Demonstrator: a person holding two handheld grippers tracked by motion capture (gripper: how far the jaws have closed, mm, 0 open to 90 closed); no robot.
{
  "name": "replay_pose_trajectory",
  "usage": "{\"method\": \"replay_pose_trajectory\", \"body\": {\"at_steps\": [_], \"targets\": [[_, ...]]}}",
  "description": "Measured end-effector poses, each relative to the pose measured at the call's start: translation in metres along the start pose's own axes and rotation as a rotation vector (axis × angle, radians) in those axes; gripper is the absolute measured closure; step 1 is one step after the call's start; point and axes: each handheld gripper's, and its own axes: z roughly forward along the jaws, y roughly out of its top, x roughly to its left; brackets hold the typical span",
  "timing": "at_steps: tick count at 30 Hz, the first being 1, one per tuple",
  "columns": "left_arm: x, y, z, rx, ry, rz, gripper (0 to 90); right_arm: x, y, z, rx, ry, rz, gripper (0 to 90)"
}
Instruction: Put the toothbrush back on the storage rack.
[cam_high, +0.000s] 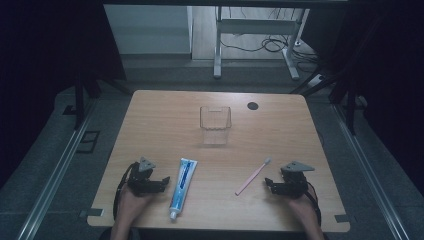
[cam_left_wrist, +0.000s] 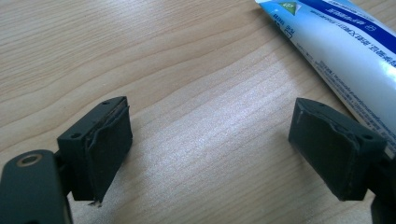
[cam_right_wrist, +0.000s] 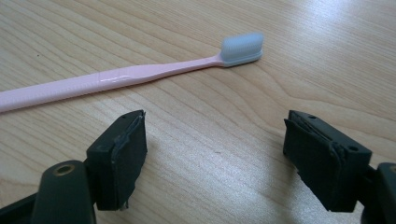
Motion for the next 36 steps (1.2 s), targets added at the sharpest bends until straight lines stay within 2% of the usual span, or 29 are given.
{"method": "replay_pose_trajectory", "body": {"at_steps": [28, 36], "targets": [[-0.0014, -0.0001, 0.0001, 0.002, 0.017, -0.020, 11.6, 0.0010, -0.0003, -0.0004, 0.002, 0.012, -0.009, 20.1], [-0.0011, 0.0001, 0.0002, 0.003, 0.016, -0.020, 11.5, 0.0018, 0.0006, -0.0025, 0.013, 0.021, -0.008, 24.6]]}}
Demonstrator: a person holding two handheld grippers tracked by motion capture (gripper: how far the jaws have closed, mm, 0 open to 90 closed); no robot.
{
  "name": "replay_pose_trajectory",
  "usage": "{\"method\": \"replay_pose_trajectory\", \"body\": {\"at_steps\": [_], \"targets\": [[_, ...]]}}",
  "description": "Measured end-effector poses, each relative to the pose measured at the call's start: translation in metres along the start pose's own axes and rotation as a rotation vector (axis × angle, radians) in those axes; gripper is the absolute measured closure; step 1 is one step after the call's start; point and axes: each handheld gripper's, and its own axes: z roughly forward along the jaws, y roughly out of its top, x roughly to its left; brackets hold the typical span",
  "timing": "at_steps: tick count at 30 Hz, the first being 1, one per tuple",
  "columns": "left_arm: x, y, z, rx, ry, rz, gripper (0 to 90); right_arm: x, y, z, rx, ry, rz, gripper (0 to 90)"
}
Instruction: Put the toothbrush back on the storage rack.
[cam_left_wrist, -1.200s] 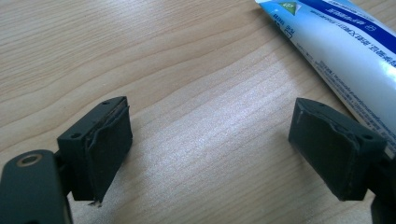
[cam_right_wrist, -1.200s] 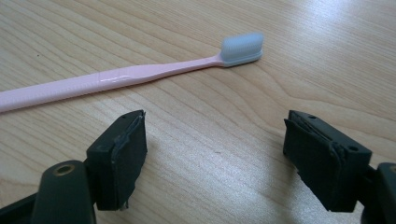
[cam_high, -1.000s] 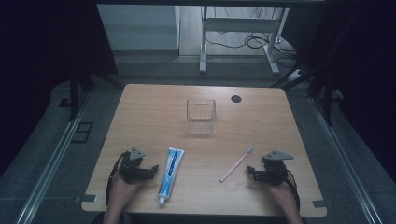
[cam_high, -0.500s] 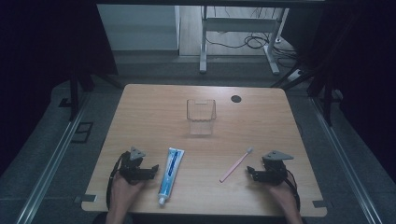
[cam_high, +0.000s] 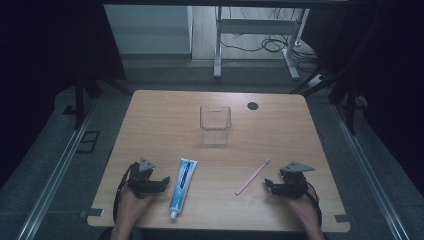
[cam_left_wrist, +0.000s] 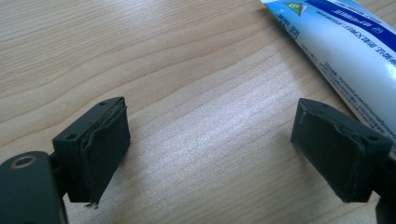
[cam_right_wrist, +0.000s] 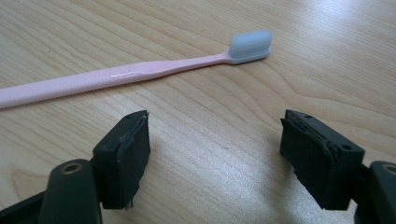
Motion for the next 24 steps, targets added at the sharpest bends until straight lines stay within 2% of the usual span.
{"method": "replay_pose_trajectory", "body": {"at_steps": [4, 8, 18, 19, 21, 22, 24], "targets": [[0.000, 0.000, 0.000, 0.000, 0.000, 0.001, 11.3, 0.000, 0.001, -0.002, 0.010, 0.005, 0.005, 27.9], [0.000, 0.000, 0.000, 0.000, -0.001, 0.001, 11.2, 0.000, 0.003, -0.003, 0.017, 0.014, 0.035, 30.4], [0.000, 0.000, 0.000, 0.000, -0.001, 0.001, 11.2, 0.006, 0.010, -0.010, 0.009, 0.032, 0.036, 32.8], [0.001, 0.000, 0.000, 0.003, -0.001, 0.005, 11.3, 0.008, 0.012, -0.012, -0.003, 0.038, 0.034, 36.7], [0.001, 0.000, 0.000, 0.004, -0.001, 0.005, 11.2, 0.008, 0.013, -0.012, -0.007, 0.044, 0.033, 38.2], [0.001, 0.000, 0.000, 0.003, -0.001, 0.005, 11.2, 0.010, 0.015, -0.014, -0.011, 0.048, 0.031, 43.7], [0.001, 0.000, 0.000, 0.003, -0.001, 0.005, 11.2, 0.012, 0.017, -0.015, -0.016, 0.057, 0.029, 47.9]]}}
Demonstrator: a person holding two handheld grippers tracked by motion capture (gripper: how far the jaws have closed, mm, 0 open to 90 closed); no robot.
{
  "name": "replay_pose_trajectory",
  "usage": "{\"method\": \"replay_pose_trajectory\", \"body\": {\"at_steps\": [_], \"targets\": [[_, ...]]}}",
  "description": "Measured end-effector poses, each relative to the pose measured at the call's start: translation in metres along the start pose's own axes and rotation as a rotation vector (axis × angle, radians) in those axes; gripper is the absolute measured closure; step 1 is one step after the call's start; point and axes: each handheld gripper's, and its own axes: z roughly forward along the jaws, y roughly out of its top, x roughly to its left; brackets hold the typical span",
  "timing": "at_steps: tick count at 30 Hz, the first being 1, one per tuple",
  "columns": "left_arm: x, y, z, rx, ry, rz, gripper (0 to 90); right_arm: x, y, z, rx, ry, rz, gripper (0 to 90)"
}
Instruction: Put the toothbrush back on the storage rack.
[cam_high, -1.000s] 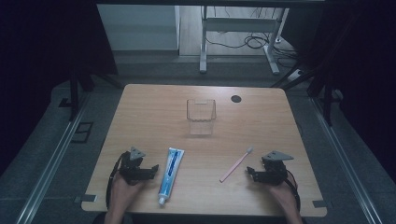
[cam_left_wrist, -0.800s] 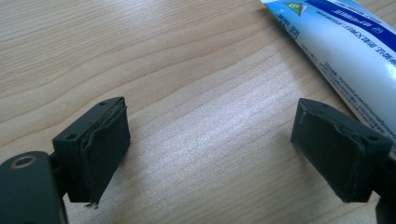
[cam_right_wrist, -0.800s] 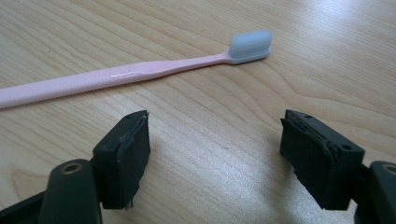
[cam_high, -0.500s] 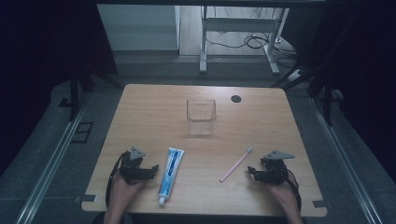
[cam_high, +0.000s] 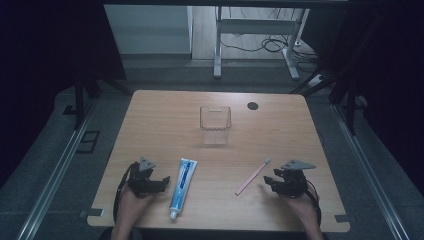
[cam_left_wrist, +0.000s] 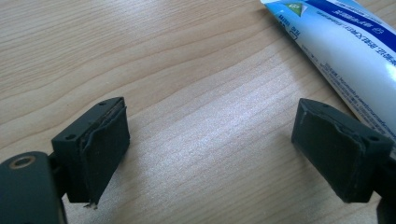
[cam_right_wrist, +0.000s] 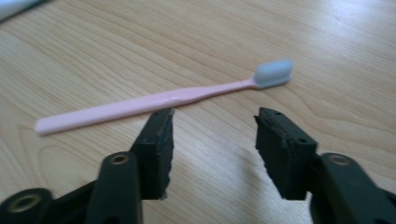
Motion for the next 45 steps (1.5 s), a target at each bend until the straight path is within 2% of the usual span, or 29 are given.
{"method": "replay_pose_trajectory", "body": {"at_steps": [4, 10, 15, 20, 29, 38, 45], "targets": [[0.000, 0.000, 0.000, 0.000, 0.000, 0.000, 11.3, 0.002, 0.003, -0.001, -0.009, 0.043, -0.005, 57.0], [0.000, 0.000, 0.000, 0.000, 0.000, 0.000, 11.2, 0.007, 0.007, 0.001, -0.002, 0.072, -0.019, 65.8], [0.000, 0.000, 0.000, 0.000, 0.000, 0.000, 11.3, 0.017, 0.011, 0.006, 0.028, 0.101, -0.063, 78.3], [0.000, 0.000, 0.000, -0.001, 0.001, -0.001, 11.3, 0.025, 0.015, 0.008, 0.024, 0.130, -0.084, 87.3], [0.000, 0.000, 0.001, -0.003, 0.001, -0.004, 11.3, 0.041, 0.021, 0.017, 0.027, 0.173, -0.103, 89.1], [0.000, 0.000, 0.000, 0.000, 0.001, -0.001, 11.2, 0.063, 0.025, 0.034, 0.041, 0.215, -0.135, 88.9], [0.000, 0.000, 0.000, -0.001, 0.001, -0.001, 11.3, 0.066, 0.021, 0.041, 0.068, 0.221, -0.144, 88.1]]}}
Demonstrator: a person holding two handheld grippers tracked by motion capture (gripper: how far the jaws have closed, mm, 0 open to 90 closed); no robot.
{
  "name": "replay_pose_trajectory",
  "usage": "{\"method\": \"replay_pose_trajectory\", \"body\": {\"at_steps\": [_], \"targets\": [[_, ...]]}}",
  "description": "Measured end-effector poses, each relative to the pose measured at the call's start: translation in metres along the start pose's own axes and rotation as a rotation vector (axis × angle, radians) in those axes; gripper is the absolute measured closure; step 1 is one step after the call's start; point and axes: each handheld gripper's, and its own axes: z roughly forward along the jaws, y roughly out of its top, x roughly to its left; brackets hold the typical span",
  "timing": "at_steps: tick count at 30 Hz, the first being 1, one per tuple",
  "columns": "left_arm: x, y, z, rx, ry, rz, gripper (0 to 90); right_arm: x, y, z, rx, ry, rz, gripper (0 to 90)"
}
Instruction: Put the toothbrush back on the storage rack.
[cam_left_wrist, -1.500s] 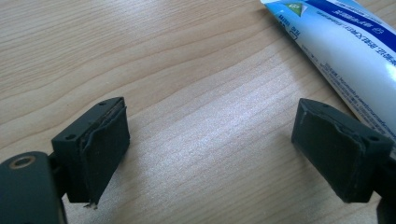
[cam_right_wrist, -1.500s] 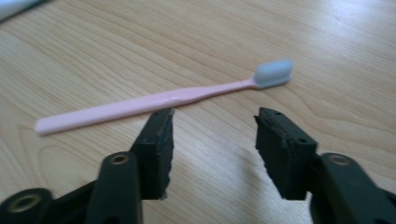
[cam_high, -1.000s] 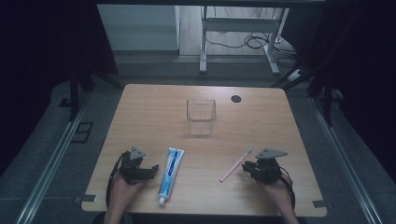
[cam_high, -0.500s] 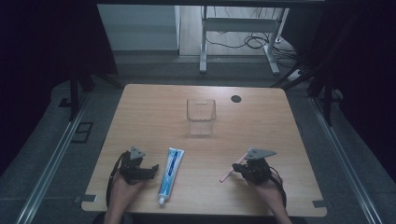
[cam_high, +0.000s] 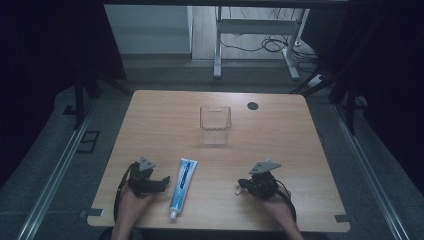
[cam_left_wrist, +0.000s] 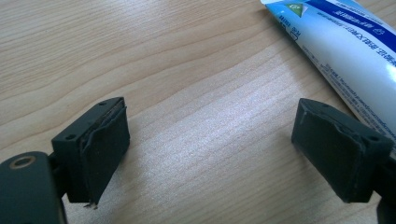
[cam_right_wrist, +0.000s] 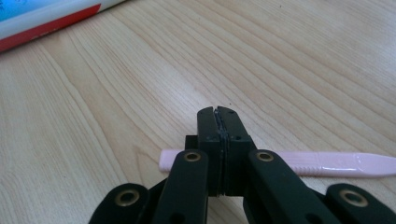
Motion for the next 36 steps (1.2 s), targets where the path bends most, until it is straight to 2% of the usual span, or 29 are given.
{"method": "replay_pose_trajectory", "body": {"at_steps": [15, 25, 36], "targets": [[0.000, 0.000, 0.000, 0.000, 0.000, 0.000, 11.3, -0.006, -0.007, -0.007, 0.015, 0.015, 0.011, 85.3], [0.000, 0.000, 0.000, 0.000, 0.000, 0.000, 11.3, -0.011, -0.016, -0.018, 0.022, -0.006, 0.023, 85.1], [0.000, 0.000, 0.000, 0.000, 0.000, 0.000, 11.3, -0.023, -0.024, -0.031, 0.027, -0.034, 0.064, 85.2]]}}
